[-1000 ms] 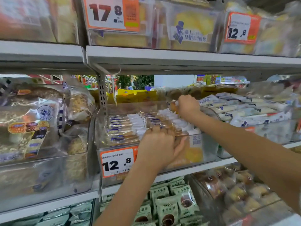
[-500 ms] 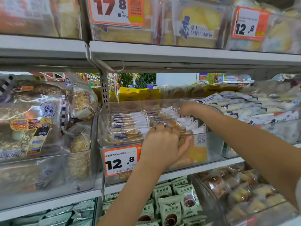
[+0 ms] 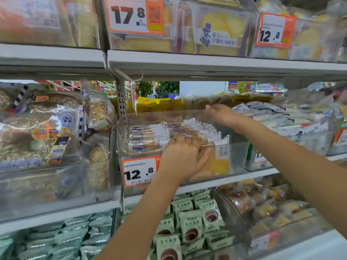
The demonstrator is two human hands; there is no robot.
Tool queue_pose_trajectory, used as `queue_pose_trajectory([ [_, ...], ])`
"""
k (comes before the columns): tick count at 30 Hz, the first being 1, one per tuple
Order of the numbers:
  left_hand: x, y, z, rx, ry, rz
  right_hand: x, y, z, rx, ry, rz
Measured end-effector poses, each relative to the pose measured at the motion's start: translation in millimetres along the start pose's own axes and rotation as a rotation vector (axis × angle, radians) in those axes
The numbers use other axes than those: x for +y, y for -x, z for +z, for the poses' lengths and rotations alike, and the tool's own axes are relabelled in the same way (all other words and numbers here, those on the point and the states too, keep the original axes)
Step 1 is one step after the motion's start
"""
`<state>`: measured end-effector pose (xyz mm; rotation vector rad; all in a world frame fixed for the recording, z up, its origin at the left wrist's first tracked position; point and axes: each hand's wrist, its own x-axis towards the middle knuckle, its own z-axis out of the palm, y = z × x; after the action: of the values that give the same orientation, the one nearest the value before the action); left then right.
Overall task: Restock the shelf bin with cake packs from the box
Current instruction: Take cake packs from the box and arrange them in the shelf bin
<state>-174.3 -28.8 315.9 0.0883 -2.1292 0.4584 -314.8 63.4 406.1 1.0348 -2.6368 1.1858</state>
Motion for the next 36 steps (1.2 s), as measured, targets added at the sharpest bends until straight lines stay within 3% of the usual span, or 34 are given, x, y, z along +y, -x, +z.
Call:
queue_pose_trajectory([
  [4,19.4,45.1,-11.7,0.197,0.026,0.135,5.8,101.3,2.0,0.415,-0.337,-0.34],
  [6,46.2,96.0,-17.0,0.238,0.13,0.225,26.8,168.4,27.5,0.49,-0.469,-0.38],
  [8,76.1,155.9,-17.5,0.142,0.253,0.247,61.5,226.9,71.1,0.452,-0.486,-0.336],
  [11,110.2,250.5,-7.1,-0.209,0.383,0.206,124.8,295.1,153.3,0.21,-0.382,-0.063],
  [14,132.7,340.4,0.9,-0.737,0.425,0.013,197.9,348.7,224.6,-0.19,-0.14,0.273],
  [17,139.0,416.1,6.5,-1.203,0.374,-0.198,240.8,382.2,257.5,-0.602,0.105,0.451],
  [20,145.3,455.0,5.7,-1.425,0.368,-0.369,261.2,396.9,280.6,-0.954,0.246,0.447],
  [22,152.0,468.4,4.7,-1.5,0.415,-0.439,274.3,401.5,300.2,-1.056,0.187,0.454],
  [24,156.8,480.7,6.1,-1.546,0.423,-0.431,279.6,405.7,321.5,-1.011,0.057,0.589],
  [28,160.2,504.7,7.9,-1.524,0.455,-0.502,277.9,411.1,366.2,-0.696,-0.39,1.357],
  [29,159.8,507.7,8.4,-1.518,0.47,-0.526,275.5,413.7,375.2,-0.645,-0.461,1.443],
  [33,151.1,508.8,8.9,-1.471,0.517,-0.646,269.8,416.1,390.4,-0.5,-0.525,1.498],
  [36,145.8,505.5,12.6,-1.405,0.631,-0.961,263.0,413.6,372.3,-0.445,-0.697,1.64],
])
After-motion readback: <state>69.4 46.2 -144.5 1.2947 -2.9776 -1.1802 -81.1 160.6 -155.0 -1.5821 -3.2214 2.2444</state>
